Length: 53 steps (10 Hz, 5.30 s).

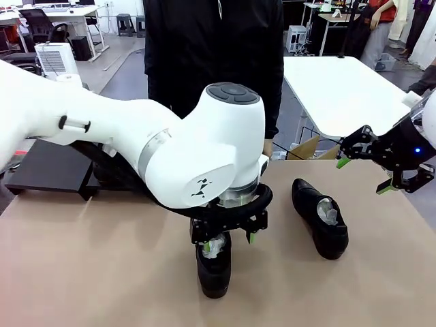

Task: Organize the shoes by placing them on the stand.
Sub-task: Place the Shoe from the middle of the table onto the Shoes Stand.

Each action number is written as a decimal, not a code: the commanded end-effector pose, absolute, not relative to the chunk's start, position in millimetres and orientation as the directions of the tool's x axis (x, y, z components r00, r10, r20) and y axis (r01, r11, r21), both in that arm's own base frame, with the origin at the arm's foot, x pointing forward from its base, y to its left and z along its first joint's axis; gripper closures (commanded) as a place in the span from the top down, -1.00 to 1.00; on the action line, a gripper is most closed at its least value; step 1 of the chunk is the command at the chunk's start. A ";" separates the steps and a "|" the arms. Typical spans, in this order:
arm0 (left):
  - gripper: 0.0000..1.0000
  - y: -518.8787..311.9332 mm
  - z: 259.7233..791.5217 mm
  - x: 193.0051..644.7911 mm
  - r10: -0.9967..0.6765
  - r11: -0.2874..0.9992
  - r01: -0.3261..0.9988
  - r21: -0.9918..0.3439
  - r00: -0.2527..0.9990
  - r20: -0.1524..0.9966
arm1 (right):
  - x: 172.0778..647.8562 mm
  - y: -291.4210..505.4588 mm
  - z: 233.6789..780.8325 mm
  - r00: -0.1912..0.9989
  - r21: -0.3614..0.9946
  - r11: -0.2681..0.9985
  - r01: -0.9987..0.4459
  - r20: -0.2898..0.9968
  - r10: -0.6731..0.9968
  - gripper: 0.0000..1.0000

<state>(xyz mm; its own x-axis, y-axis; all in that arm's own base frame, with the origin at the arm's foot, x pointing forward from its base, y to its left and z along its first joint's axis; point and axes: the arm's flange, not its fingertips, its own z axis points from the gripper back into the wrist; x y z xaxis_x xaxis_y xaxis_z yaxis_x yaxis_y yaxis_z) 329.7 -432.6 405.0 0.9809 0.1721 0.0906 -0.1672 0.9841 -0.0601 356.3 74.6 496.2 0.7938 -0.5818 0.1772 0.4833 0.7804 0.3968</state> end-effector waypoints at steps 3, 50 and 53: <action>1.00 -457.2 388.6 339.7 0.160 0.985 -0.155 -0.070 0.984 0.079 | 356.6 73.1 496.9 0.800 0.401 0.784 0.474 0.176 -0.574 1.00; -1.00 -159.8 528.3 472.6 -0.203 0.973 0.128 0.189 0.865 0.458 | 356.6 73.1 496.9 0.800 0.401 0.784 0.474 0.176 -0.574 1.00; -1.00 -160.8 527.9 470.8 -0.192 0.976 0.119 0.184 0.867 0.459 | 356.6 73.1 496.9 0.800 0.401 0.784 0.474 0.176 -0.574 1.00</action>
